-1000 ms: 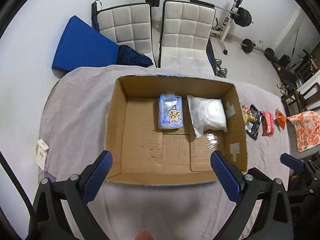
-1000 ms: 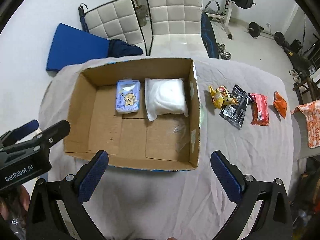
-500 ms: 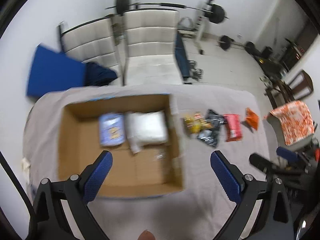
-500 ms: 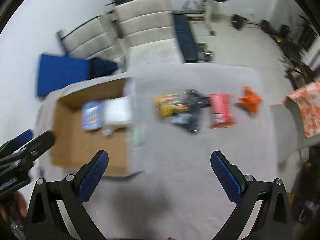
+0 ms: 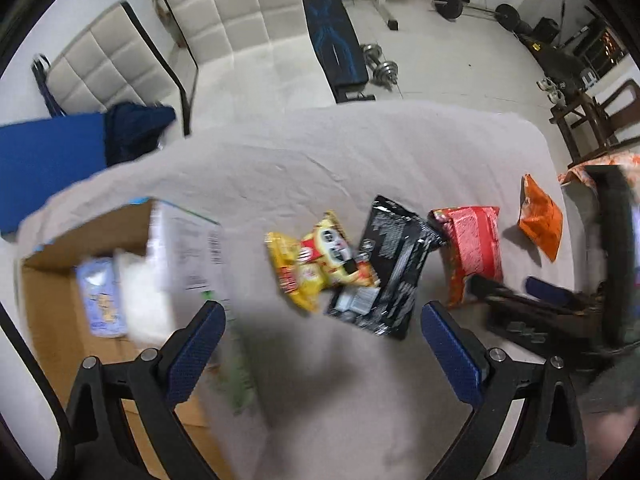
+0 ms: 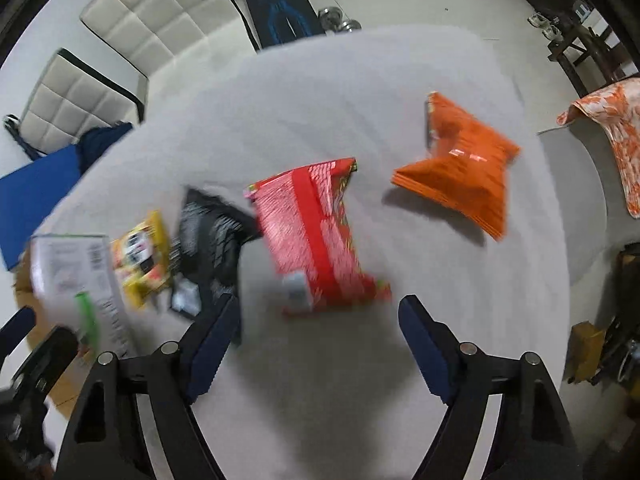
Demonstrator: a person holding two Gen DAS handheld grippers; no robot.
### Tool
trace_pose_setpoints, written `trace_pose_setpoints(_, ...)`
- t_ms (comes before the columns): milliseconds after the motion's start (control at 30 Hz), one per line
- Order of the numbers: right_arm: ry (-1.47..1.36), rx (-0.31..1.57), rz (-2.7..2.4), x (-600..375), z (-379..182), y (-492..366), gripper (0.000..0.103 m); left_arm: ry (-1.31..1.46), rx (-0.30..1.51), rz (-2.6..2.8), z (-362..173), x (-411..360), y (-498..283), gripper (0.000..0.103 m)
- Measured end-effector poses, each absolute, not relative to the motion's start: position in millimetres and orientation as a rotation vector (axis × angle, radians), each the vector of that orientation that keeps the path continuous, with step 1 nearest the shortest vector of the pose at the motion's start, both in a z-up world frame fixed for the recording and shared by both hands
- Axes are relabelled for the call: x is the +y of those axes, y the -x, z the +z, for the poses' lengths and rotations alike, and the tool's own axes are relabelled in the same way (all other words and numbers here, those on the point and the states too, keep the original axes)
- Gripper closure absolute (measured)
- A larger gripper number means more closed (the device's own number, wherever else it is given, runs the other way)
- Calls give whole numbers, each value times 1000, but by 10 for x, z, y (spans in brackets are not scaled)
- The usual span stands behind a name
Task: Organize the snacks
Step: 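Grasp the black snack bag with the left tool while the right tool grasps the red bag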
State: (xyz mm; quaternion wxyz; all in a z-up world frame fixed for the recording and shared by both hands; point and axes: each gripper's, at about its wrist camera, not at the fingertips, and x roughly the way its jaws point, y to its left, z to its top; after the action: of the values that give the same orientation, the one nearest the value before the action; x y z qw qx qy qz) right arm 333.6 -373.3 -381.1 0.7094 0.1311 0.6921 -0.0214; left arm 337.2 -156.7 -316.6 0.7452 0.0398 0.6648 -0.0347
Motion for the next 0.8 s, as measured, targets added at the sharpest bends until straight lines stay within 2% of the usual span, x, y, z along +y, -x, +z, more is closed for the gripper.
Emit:
trace_pose_setpoints(100,-247,1577,-38,-3681,-4100,-3507,39,-67,1501,-69,-3338,-1645,-3397,3)
trace_pose_setpoints(267,-273,1630,-16,-3806,-4228,-3527,55,17,1610,-74,-3674,-1699,-3222,3)
trace_pose_setpoints(400,-207,1652,-23,-3933,-4174,-3350,55,30,1671,-72,-3994,-1809,-3199,3)
trace_pose_setpoints(600,-256,1674,-30,-4153,-4256,-3222,54,35,1657,-54,-4206,-1886,-3431,3)
trace_pose_setpoints(733,-307,1692,-29,-4199,-4356,-3236,39,87,1650,-46,-4284,-1865,-3568,3)
trace_pose_setpoints(800,-316,1692,-31,-4185,-4407,-3253,39,80,1647,-53,-4322,-1898,-3605,6)
